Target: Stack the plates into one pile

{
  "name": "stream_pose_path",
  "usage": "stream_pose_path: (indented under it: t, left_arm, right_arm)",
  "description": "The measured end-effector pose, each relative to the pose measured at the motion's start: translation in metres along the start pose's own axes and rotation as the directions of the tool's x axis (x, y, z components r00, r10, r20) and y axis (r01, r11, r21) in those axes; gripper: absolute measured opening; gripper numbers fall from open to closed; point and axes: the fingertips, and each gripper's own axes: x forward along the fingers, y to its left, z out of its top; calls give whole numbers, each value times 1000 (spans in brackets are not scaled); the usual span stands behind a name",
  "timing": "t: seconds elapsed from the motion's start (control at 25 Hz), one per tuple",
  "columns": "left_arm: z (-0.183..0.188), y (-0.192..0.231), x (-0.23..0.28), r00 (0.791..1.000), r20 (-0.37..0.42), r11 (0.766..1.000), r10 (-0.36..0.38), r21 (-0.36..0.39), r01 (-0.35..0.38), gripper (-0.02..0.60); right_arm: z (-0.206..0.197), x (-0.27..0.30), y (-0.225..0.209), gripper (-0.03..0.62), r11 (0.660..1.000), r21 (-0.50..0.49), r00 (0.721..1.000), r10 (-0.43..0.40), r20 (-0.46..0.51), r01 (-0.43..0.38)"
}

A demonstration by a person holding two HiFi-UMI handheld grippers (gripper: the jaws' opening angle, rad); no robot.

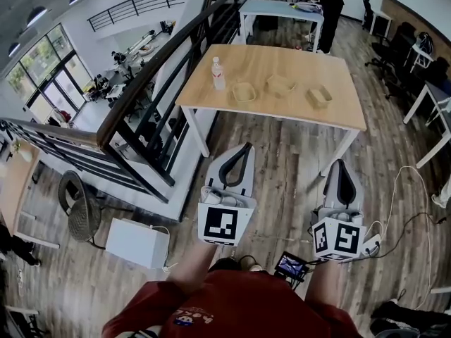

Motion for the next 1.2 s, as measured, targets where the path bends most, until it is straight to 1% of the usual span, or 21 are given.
stream_pose_path:
  t: [0.32, 0.52, 0.72, 0.96, 1.08, 1.2]
  left_arm:
    - [-5, -17, 7, 1000, -7, 1000, 5, 18, -5, 6]
    - [-14, -15, 19, 1000, -17, 1000, 12, -8, -12, 6]
    - [-30, -10, 40, 1000, -30, 1000, -8, -21, 8, 6]
    - [-49, 11, 85, 999, -23, 999, -24, -34, 23, 6]
    - [-59, 32, 111, 1000, -15, 999, -23, -40, 22, 6]
    - [-71, 59, 137, 1000, -21, 998, -6, -58, 5, 6]
  right_arm:
    - [-11, 1, -13, 9, 1000, -10, 1000, 14, -21, -14]
    - [-15, 13, -12, 9, 999, -1, 999, 38, -24, -38]
    - [-30, 31, -11, 9, 999, -2, 998, 41, -44, -41]
    - [-54, 78, -9, 9, 998, -41, 996, 40, -85, -43]
    - [-65, 112, -3, 9, 997, -56, 995, 38, -96, -44]
    - [-75, 148, 7, 9, 995, -73, 993, 52, -110, -60]
